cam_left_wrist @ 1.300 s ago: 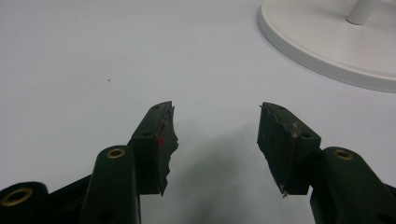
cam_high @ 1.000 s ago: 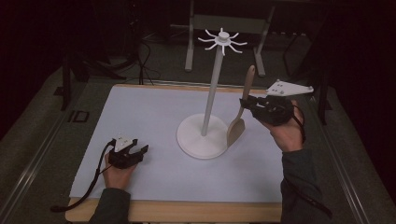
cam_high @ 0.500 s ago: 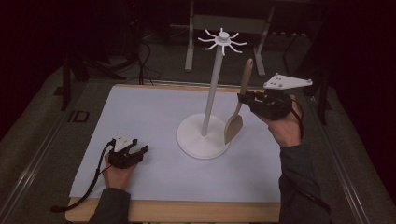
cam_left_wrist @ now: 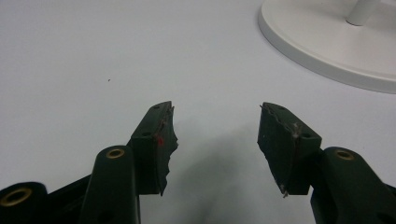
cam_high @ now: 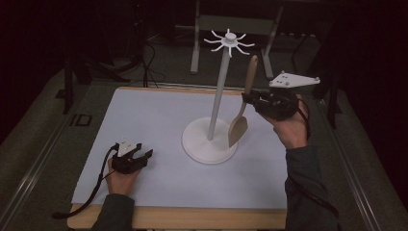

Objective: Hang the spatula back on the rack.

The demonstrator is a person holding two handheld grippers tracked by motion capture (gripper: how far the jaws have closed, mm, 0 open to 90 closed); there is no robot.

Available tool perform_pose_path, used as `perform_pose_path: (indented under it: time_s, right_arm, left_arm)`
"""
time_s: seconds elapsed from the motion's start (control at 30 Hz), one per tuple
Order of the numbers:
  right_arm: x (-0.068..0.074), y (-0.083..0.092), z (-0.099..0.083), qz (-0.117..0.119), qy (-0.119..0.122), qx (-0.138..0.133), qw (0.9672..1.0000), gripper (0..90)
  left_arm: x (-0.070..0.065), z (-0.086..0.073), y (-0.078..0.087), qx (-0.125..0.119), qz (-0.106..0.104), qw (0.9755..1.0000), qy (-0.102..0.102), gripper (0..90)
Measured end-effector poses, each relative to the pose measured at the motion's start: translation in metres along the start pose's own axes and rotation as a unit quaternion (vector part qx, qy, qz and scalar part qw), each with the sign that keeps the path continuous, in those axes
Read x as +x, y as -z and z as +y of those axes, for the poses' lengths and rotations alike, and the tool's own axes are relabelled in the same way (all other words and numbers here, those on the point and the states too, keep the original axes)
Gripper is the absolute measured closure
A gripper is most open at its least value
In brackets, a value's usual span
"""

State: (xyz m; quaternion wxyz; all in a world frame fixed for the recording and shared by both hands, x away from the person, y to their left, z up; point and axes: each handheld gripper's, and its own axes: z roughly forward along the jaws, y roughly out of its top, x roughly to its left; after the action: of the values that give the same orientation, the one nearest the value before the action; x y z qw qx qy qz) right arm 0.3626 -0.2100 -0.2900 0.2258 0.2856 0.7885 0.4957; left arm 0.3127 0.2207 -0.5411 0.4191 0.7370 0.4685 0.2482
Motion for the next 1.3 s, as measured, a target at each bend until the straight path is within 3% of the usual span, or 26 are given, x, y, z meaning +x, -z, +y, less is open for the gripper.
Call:
perform_pose_path:
  time_s: [0.33, 1.3]
  right_arm:
    - [0.003, -0.003, 0.009, 0.002, -0.003, -0.007, 1.0, 76.1]
    - [0.004, -0.018, 0.014, 0.007, -0.014, 0.005, 0.9999, 76.1]
  left_arm:
    - [0.0, 0.0, 0.0, 0.0, 0.0, 1.0, -0.001, 45.7]
    - [0.001, 0.0, 0.0, 0.0, -0.001, 1.0, 0.001, 45.6]
